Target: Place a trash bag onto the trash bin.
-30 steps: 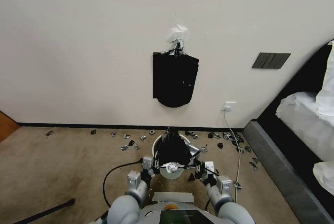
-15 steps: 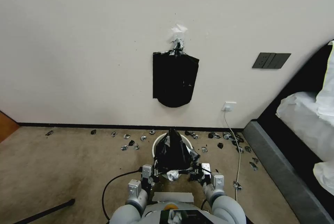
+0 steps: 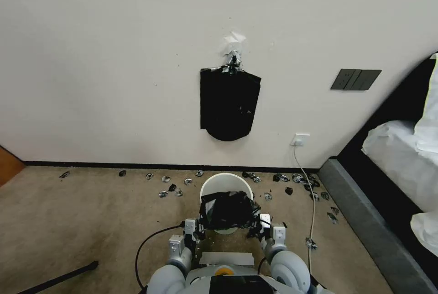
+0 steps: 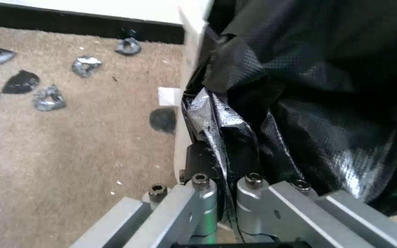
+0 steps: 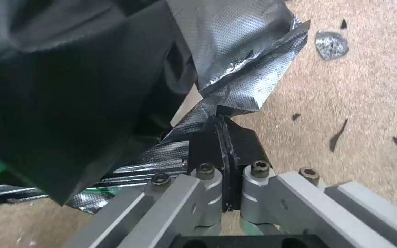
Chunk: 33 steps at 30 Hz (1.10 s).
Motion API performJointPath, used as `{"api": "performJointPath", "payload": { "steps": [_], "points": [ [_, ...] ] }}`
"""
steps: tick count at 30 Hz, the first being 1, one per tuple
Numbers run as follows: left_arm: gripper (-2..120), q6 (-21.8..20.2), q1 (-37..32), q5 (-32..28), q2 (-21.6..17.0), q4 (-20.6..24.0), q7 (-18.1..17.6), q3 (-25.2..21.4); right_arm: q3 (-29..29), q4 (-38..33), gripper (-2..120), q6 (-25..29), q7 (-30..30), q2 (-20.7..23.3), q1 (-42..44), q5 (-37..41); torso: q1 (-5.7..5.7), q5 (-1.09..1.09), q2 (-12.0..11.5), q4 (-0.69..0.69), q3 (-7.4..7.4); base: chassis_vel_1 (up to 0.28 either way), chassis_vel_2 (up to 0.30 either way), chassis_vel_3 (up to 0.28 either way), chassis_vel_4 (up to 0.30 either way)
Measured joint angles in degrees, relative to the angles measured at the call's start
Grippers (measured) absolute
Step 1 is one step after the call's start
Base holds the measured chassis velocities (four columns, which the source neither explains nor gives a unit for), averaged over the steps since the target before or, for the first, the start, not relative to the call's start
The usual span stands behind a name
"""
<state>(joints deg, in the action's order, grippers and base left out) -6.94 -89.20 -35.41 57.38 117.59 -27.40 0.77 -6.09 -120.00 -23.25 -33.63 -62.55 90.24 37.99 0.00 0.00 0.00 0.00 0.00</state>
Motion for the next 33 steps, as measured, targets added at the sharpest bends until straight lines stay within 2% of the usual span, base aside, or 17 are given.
{"api": "performJointPath", "payload": {
  "steps": [5, 6, 8, 10, 12, 13, 16, 18, 20, 21, 22, 24, 25, 26, 27, 28, 33],
  "points": [
    [0, 0.03, 0.29, -1.78, -0.27, -0.16, 0.27, -0.41, -0.14, 0.24, 0, 0.67, 1.11, 0.44, 0.51, -0.41, 0.00, 0.01, 0.00, 0.00, 0.00, 0.000, 0.000, 0.000, 0.000],
    [2, -0.27, 0.30, -1.91, -0.36, -0.16, 0.39, -0.53, -0.24, 0.11, 3, 0.78, 1.20, 0.51, 0.83, -0.62, 0.00, 0.00, 0.00, 0.00, 0.00, 0.000, 0.000, 0.000, 0.000],
    [11, -1.34, 0.05, -2.04, -0.62, 0.10, 0.90, -0.67, -0.37, -0.51, 13, 1.07, 1.28, 0.69, 1.57, -0.94, 0.00, 0.00, 0.00, 0.00, 0.00, 0.000, 0.000, 0.000, 0.000],
    [15, -1.67, -0.10, -2.04, -0.73, 0.25, 1.02, -0.74, -0.41, -0.79, 17, 1.13, 1.28, 0.76, 1.92, -1.03, 0.00, 0.00, 0.00, 0.00, 0.00, 0.000, 0.000, 0.000, 0.000],
    [26, -2.36, -0.62, -1.96, -0.80, 0.64, 1.25, -1.29, -0.57, -1.75, 26, 1.23, 1.28, 0.90, 2.85, -1.13, 0.00, 0.00, 0.00, 0.00, 0.00, 0.000, 0.000, 0.000, 0.000],
    [26, -2.36, -0.62, -1.96, -0.80, 0.64, 1.25, -1.29, -0.57, -1.75, 26, 1.23, 1.28, 0.90, 2.85, -1.13, 0.00, 0.00, 0.00, 0.00, 0.00, 0.000, 0.000, 0.000, 0.000],
    [41, -3.01, -1.39, -1.67, -1.07, 1.39, 2.01, -2.30, -1.02, -2.77, 41, 1.27, 1.23, 0.96, 4.26, -1.60, 0.00, 0.00, 0.00, 0.00, 0.00, 0.000, 0.000, 0.000, 0.000],
    [43, -3.03, -1.56, -1.55, -1.24, 1.58, 2.42, -2.50, -1.13, -2.90, 44, 1.27, 1.21, 0.97, 4.46, -1.67, 0.00, 0.00, 0.00, 0.00, 0.00, 0.000, 0.000, 0.000, 0.000],
    [54, -1.79, -2.03, -1.22, -1.83, 1.89, 4.07, -3.03, -1.44, -3.42, 55, 1.30, 1.16, 0.98, 5.17, -1.93, 0.00, 0.00, 0.00, 0.00, 0.00, 0.000, 0.000, 0.000, 0.000],
    [54, -1.79, -2.03, -1.22, -1.83, 1.89, 4.07, -3.03, -1.44, -3.42, 55, 1.30, 1.16, 0.98, 5.17, -1.93, 0.00, 0.00, 0.00, 0.00, 0.00, 0.000, 0.000, 0.000, 0.000],
    [62, -1.22, -2.28, -0.95, -2.09, 2.06, 4.80, -3.36, -1.54, -3.78, 61, 1.30, 1.13, 0.98, 5.55, -2.05, 0.00, 0.00, 0.00, 0.00, 0.00, 0.000, 0.000, 0.000, 0.000],
    [67, -0.86, -2.61, -0.62, -2.43, 2.39, 5.58, -3.64, -1.60, -4.08, 67, 1.31, 1.10, 0.97, 5.90, -2.18, 0.00, 0.00, 0.00, 0.00, -0.01, 0.000, 0.000, 0.000, 0.000],
    [72, -0.60, -2.97, -0.30, -2.76, 2.71, 6.27, -3.85, -1.65, -4.33, 74, 1.30, 1.06, 0.97, 6.20, -2.35, 0.00, 0.00, 0.00, 0.00, 0.00, 0.000, 0.000, 0.000, 0.000],
    [72, -0.60, -2.97, -0.30, -2.76, 2.71, 6.27, -3.85, -1.65, -4.33, 74, 1.30, 1.06, 0.97, 6.20, -2.35, 0.00, 0.00, 0.00, 0.00, 0.00, 0.000, 0.000, 0.000, 0.000],
    [76, -0.01, -3.53, 0.09, -3.30, 3.13, 7.19, -4.12, -1.74, -4.71, 77, 1.30, 1.01, 0.97, 6.69, -2.55, 0.00, 0.00, 0.00, 0.00, 0.00, 0.000, 0.000, 0.000, 0.000],
    [84, 1.07, -4.48, 0.47, -4.12, 3.73, 8.89, -4.54, -1.87, -5.35, 86, 1.29, 0.96, 1.03, 7.47, -2.82, 0.00, 0.00, 0.00, 0.00, -0.01, 0.000, 0.000, 0.000, 0.000],
    [99, 3.31, -6.46, 2.46, -5.92, 4.58, 12.37, -5.61, -2.50, -7.19, 99, 1.29, 0.95, 1.43, 9.46, -3.23, 0.00, 0.01, 0.00, 0.00, -0.01, 0.000, 0.000, 0.000, 0.000]
  ]
}}
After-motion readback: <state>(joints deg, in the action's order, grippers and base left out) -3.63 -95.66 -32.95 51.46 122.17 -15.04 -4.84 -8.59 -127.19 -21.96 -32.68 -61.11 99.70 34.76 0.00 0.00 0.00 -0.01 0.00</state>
